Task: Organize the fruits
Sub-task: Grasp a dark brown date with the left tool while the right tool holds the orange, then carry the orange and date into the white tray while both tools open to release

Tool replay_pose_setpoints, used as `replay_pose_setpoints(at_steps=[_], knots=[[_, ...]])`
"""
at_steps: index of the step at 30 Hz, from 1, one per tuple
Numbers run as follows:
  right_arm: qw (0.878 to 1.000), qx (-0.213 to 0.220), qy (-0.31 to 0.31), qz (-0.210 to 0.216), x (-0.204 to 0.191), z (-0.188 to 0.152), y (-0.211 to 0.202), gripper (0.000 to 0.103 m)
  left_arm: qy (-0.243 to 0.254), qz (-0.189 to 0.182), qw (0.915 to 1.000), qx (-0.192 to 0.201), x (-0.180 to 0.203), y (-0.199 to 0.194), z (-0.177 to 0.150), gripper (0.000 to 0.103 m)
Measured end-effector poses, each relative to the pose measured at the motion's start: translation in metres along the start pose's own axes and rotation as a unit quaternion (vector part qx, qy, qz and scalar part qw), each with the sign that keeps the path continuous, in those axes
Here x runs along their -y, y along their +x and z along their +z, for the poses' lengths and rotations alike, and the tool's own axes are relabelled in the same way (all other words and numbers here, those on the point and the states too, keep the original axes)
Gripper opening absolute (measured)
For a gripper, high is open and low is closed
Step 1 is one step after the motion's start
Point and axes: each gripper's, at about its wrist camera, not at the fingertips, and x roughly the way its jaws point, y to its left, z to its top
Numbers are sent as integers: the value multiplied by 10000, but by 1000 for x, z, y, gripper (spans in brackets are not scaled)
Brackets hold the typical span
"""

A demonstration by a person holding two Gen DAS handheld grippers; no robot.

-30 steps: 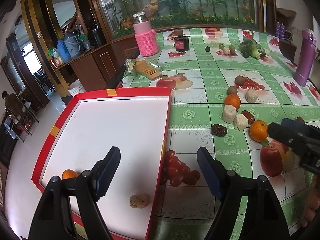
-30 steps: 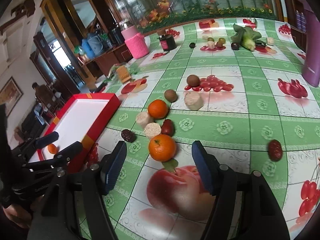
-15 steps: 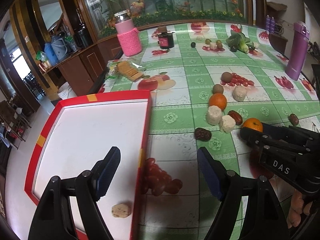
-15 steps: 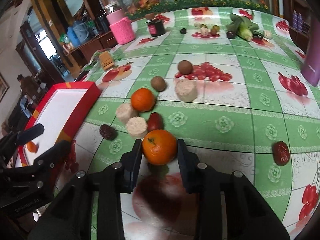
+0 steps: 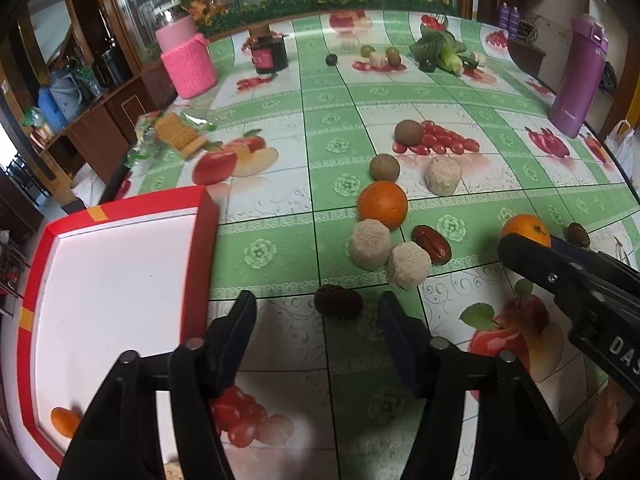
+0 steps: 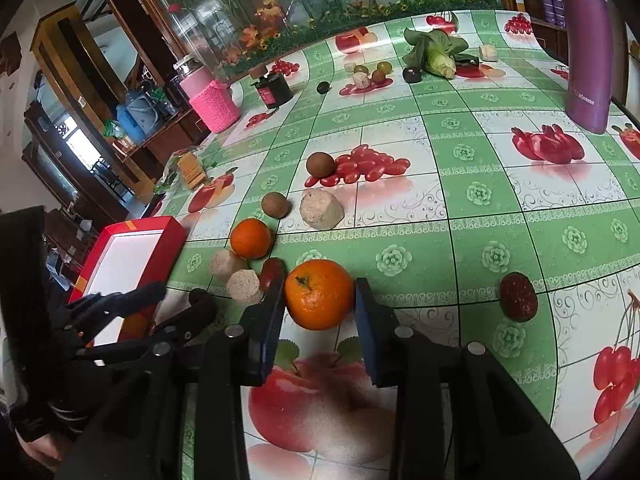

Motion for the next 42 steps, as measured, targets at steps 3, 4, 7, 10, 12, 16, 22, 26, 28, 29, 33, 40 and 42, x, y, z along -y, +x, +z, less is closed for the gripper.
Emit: replay_pose_setpoints(at_steps=[3, 4, 7, 10, 12, 16, 22, 26, 28, 29, 33, 40, 42], knots=[[10000, -23, -16, 20, 0, 0, 1, 37, -52, -204, 9998, -70, -1, 8, 0, 42], [10000, -34, -10, 29, 0, 0, 2, 37, -82, -273, 9996, -37, -1, 8, 0, 37], [10000, -39, -6, 4, 0, -1, 3, 37, -85, -475, 9988, -9, 0, 8, 0, 25], [10000, 2, -20, -9, 0, -1, 3, 37, -16, -491, 9988, 58, 2, 4, -2, 25], [10000, 41, -38, -3, -1, -1, 2, 37, -72, -540, 9985, 82, 0, 1, -4, 25], [9998, 183, -81, 17, -3, 0, -2, 37, -130, -500, 9981, 331, -5, -21, -10, 25], [9987, 417, -285, 121, -13, -1, -9, 37, -286, -396, 9949, 881, -23, -68, -28, 25], [9980, 380, -407, 305, -29, -5, -7, 37, -511, -156, 9925, 1097, -48, -86, -45, 25], [9973, 295, -466, 482, -44, -9, -4, 37, -645, -35, 9917, 1111, -63, -89, -51, 25], [9968, 259, -532, 537, -52, -12, -2, 37, -734, 42, 9910, 1117, -71, -90, -55, 25], [9909, 155, -1016, 871, -105, -24, 6, 37, -1032, 342, 9883, 1073, -100, -90, -70, 25], [9778, -40, -1746, 1156, -179, -39, 21, 37, -1333, 696, 9837, 983, -130, -87, -96, 25], [9754, -120, -1887, 1137, -191, -44, 29, 37, -1385, 704, 9836, 911, -134, -84, -103, 25]])
